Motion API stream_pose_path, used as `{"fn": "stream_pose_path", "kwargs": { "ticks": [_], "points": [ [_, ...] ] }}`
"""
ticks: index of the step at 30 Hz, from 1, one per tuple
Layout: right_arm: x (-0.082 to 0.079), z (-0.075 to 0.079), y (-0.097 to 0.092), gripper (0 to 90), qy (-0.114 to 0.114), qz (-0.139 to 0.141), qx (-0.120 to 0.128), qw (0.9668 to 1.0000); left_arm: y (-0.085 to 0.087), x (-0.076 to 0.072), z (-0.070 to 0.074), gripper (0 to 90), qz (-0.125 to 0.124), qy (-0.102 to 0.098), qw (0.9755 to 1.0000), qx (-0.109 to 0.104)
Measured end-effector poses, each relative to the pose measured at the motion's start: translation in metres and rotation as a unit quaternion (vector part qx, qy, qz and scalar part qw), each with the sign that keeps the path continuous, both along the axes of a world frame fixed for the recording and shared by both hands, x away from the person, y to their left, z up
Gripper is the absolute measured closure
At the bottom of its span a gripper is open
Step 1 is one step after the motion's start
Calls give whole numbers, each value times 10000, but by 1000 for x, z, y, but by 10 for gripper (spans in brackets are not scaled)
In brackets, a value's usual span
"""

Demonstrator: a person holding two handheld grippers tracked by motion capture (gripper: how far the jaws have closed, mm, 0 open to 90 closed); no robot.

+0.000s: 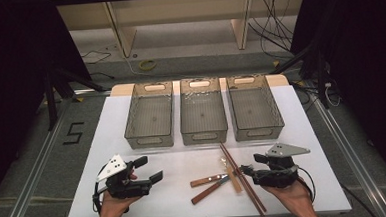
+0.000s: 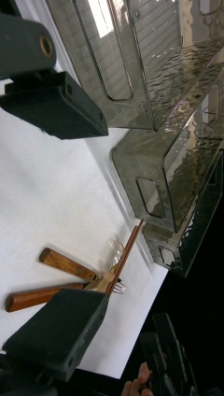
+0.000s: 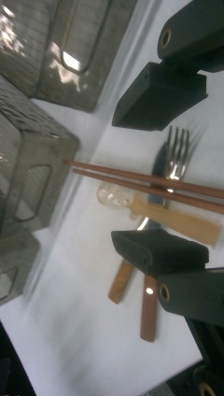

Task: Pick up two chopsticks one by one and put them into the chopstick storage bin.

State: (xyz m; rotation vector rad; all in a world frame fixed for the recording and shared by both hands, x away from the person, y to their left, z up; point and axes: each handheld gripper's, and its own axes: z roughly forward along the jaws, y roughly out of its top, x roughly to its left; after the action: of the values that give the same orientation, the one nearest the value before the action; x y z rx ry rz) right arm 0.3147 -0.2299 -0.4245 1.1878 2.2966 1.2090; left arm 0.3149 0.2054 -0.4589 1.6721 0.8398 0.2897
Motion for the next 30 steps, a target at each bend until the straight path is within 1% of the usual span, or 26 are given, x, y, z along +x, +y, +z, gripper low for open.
{"fn": "stream_pose_path", "kwargs": {
  "ticks": [2, 3, 4, 5, 6, 7, 8, 9, 10, 11, 12, 13, 14, 15, 16, 19, 21, 23, 26, 27, 28, 30],
  "points": [
    [3, 2, 2, 410, 178, 34, -175, 9997, 0, 0, 0, 160, 16, 7, 10000, -11],
    [3, 2, 2, 410, 178, 34, -175, 9997, 0, 0, 0, 160, 20, 7, 10000, -9],
    [7, 3, 4, 418, 346, 32, -381, 9987, -1, 0, 0, 159, 22, 13, 10000, -15],
    [8, 3, 5, 426, 421, 35, -448, 9981, -1, 0, 0, 159, 21, 12, 10000, -15],
    [9, 3, 6, 438, 441, 20, -505, 9977, 0, 0, 0, 158, 22, 1, 10000, -9],
    [9, 3, 6, 438, 441, 20, -505, 9977, 0, 0, 0, 158, 24, -8, 10000, -9],
    [11, 3, 7, 446, 534, 43, -606, 9967, 0, 0, 0, 158, 16, -10, 10000, -4],
    [11, 3, 7, 446, 534, 43, -606, 9967, 0, 0, 0, 158, 18, -10, 10000, -7],
    [12, 2, 8, 445, 646, 73, -669, 9956, 0, 0, 0, 158, 19, -13, 10000, -2],
    [13, -1, 10, 461, 757, 75, -824, 9937, 0, 0, 0, 158, 20, -13, 10000, 0],
    [14, -2, 11, 463, 832, 62, -881, 9926, 0, 0, 0, 158, 20, -16, 10000, 4],
    [14, -2, 11, 463, 832, 62, -881, 9926, 0, 0, 0, 158, 18, -20, 10000, 12],
    [15, -5, 11, 482, 956, 71, -919, 9911, 0, 0, 0, 158, 19, -27, 10000, 24],
    [15, -5, 11, 482, 956, 71, -919, 9911, 0, 0, 0, 158, 22, -34, 10000, 26],
    [15, -7, 11, 503, 1105, 59, -982, 9890, 1, 0, 0, 157, 19, -39, 10000, 41],
    [15, -11, 13, 525, 1290, 86, -1086, 9857, 0, 0, 0, 158, 32, -35, 10000, 39],
    [15, -14, 14, 538, 1360, 81, -1169, 9838, 0, 0, 0, 158, 28, -57, 9999, 85],
    [15, -16, 16, 555, 1422, 79, -1303, 9812, 0, 0, 0, 158, 27, -60, 9999, 87],
    [16, -20, 16, 586, 1499, 94, -1379, 9790, 0, 0, 0, 158, 31, -73, 9999, 100],
    [16, -20, 16, 586, 1499, 94, -1379, 9790, 0, 0, 0, 158, 32, -76, 9999, 104],
    [16, -22, 16, 605, 1554, 117, -1407, 9777, 0, 0, 0, 158, 32, -77, 9999, 105],
    [16, -23, 16, 614, 1568, 107, -1426, 9772, 0, 0, 0, 158, 28, -76, 9999, 110]
  ]
}}
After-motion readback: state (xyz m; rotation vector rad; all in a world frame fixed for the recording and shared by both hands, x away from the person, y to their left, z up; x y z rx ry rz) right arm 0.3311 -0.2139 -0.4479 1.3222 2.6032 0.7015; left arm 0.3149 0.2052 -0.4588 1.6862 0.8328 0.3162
